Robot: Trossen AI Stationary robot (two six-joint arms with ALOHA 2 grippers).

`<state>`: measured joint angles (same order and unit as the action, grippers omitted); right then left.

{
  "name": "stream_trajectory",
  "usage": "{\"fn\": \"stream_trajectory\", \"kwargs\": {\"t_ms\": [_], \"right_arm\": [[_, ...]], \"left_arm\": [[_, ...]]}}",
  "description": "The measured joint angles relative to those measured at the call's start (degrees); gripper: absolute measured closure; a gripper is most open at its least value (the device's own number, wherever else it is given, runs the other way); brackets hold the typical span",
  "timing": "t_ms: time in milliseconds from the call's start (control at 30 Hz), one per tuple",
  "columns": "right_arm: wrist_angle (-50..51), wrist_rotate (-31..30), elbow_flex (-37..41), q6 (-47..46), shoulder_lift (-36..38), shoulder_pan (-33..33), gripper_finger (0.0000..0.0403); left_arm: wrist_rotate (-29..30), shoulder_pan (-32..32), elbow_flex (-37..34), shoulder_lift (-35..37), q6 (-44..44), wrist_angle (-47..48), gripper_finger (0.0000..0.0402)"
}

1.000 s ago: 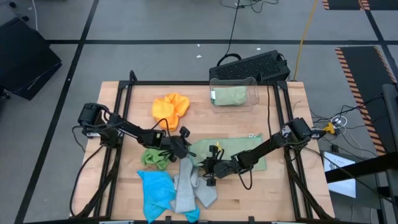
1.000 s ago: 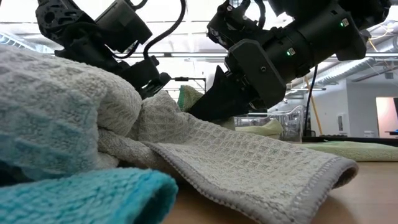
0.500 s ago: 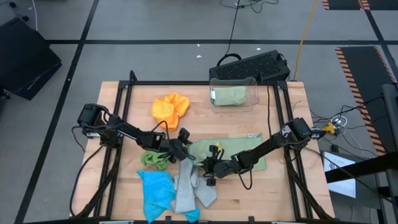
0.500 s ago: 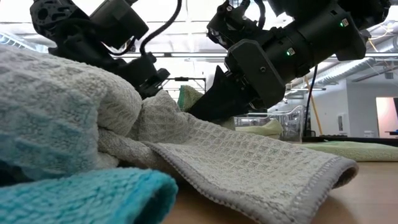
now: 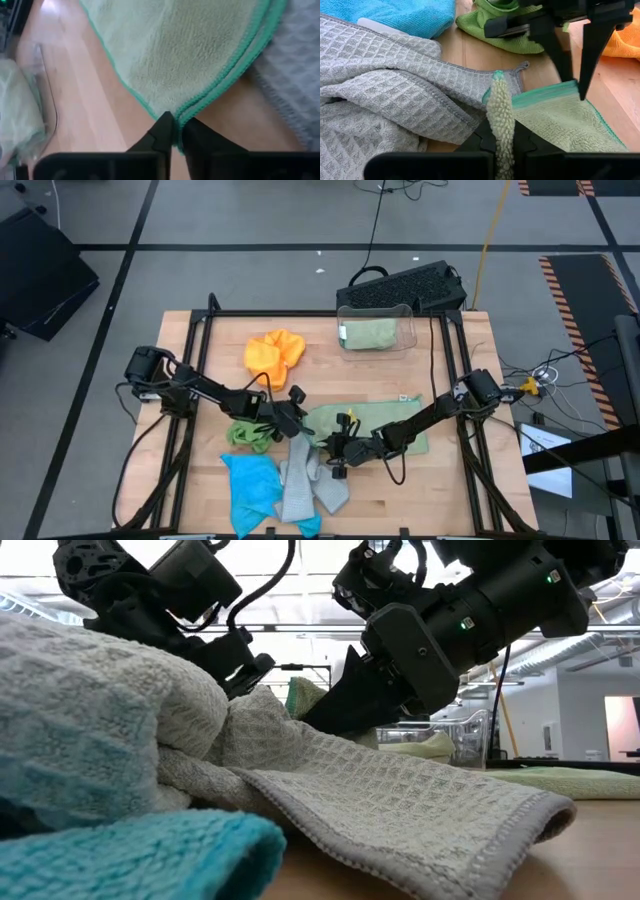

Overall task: Fold microfiber towels
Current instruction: Fold the light green microfiber towel

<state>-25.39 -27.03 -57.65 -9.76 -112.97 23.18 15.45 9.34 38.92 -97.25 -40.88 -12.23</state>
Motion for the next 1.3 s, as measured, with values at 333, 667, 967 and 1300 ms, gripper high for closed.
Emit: {"fn": "stream_trajectory", "kwargs": {"t_ms": [333,667,967,1300], "right_arm": [[10.7,-1.9,0.0,3.7,11.8,-0.2,0.0397],[22.1,-4.2,0.0,14.0,31.8,-4.1,0.0397],[25.7,-0.8,0.0,22.4,45.0,-12.7,0.0397],[28.1,23.1,0.0,20.7,53.2,-23.3,0.0397]], "left_arm": [[6.5,3.7,1.6,7.4,10.4,0.1,0.0396],[9.7,3.8,8.6,18.0,17.0,-2.3,0.0396],[9.8,-3.2,20.6,17.7,20.4,4.8,0.0398],[10.7,0.0,29.3,17.8,31.1,6.5,0.0399]]}}
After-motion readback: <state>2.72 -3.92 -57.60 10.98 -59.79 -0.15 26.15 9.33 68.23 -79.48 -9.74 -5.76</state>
